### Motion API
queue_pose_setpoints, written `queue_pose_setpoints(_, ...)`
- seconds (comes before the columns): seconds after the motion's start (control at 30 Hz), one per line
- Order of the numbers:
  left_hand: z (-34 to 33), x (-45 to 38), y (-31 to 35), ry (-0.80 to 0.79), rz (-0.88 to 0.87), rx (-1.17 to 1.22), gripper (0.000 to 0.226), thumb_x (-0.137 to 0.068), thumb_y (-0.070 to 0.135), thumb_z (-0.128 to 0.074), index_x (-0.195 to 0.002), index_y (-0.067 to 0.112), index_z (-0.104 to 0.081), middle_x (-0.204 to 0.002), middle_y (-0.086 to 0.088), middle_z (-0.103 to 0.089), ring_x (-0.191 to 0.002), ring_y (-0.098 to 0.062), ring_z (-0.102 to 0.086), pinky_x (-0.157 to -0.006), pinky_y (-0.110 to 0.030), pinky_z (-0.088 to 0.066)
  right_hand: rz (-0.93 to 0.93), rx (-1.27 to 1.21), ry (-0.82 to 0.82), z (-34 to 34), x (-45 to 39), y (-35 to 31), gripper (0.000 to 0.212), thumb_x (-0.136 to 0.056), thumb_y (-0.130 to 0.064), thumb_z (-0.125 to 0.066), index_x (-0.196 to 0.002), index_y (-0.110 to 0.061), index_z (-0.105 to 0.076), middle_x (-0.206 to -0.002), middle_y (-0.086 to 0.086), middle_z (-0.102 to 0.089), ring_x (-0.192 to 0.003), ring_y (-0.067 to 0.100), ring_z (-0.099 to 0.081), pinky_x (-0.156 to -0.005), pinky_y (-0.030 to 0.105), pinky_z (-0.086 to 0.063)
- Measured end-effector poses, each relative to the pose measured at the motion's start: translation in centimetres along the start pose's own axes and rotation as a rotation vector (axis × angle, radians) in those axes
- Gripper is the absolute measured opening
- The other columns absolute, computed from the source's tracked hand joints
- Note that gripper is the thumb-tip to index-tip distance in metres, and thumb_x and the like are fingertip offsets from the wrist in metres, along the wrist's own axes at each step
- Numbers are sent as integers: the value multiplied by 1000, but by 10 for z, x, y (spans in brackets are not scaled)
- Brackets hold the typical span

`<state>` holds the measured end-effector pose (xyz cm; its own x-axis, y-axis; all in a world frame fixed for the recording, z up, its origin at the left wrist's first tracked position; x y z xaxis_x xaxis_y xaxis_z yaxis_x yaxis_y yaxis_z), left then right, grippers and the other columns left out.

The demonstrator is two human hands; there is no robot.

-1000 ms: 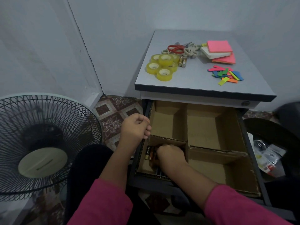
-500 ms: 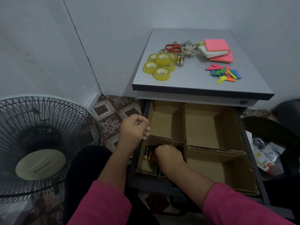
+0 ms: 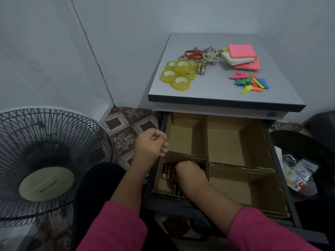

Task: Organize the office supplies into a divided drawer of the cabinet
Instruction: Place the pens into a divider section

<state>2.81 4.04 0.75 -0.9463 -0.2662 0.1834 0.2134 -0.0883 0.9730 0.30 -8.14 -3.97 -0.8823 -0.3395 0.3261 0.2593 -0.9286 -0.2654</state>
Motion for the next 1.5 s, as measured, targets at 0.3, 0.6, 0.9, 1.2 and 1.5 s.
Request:
queue_pose_setpoints(0.3,-7,7,15,54,-265,-266,18,-93,10,-55,-80,22,-61,-73,3,-62,-63,-3,-56,-60,-27,-48,307,2,598,67,21,-1,31,-93,-31,-41,-88,-16,-68,-78,-1,-64,-71,18,-62,-57,30,-49)
queue_pose_setpoints(0.6,-75,-10,107,52,-747,-593,31,-99,13,-44,-127,9,-57,-120,-6,-59,-111,-16,-54,-94,-30,-47,150,-223,964,197,-27,69,23,-93,-10,-55,-112,-7,-65,-109,10,-60,-101,21,-56,-88,29,-47)
queue_pose_setpoints(0.9,-129,-78,157,55,-447,-1001,30,-94,9,-48,-123,7,-55,-112,-12,-64,-100,-26,-62,-66,-31,-41,9,-183,726,236,-94,80,25,-89,-10,-54,-112,-6,-63,-116,16,-51,-97,32,-56,-75,33,-41)
queue_pose_setpoints(1.2,-138,-117,163,-103,-114,-1106,38,-91,7,-55,-128,6,-52,-128,-13,-56,-113,-26,-57,-83,-34,-46,28,-3,679,233,-99,73,32,-82,-12,-63,-113,-15,-59,-127,14,-42,-82,30,-59,-62,30,-38)
queue_pose_setpoints(1.5,-133,-101,163,2,-384,-962,30,-95,10,-40,-124,12,-48,-119,-14,-59,-104,-28,-58,-70,-34,-41,17,-2,791,229,-91,75,27,-78,-8,-66,-104,-9,-60,-112,12,-50,-83,30,-59,-60,30,-35)
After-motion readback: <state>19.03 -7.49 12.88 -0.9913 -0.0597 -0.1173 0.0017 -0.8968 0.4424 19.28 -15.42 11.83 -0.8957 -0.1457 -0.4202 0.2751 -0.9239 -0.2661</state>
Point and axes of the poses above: each hand's wrist, its own x-axis away from the middle knuckle, its own z-axis out of the back of the hand, y = z × x, the point moved 6 cm from there along -x, towards the middle knuckle
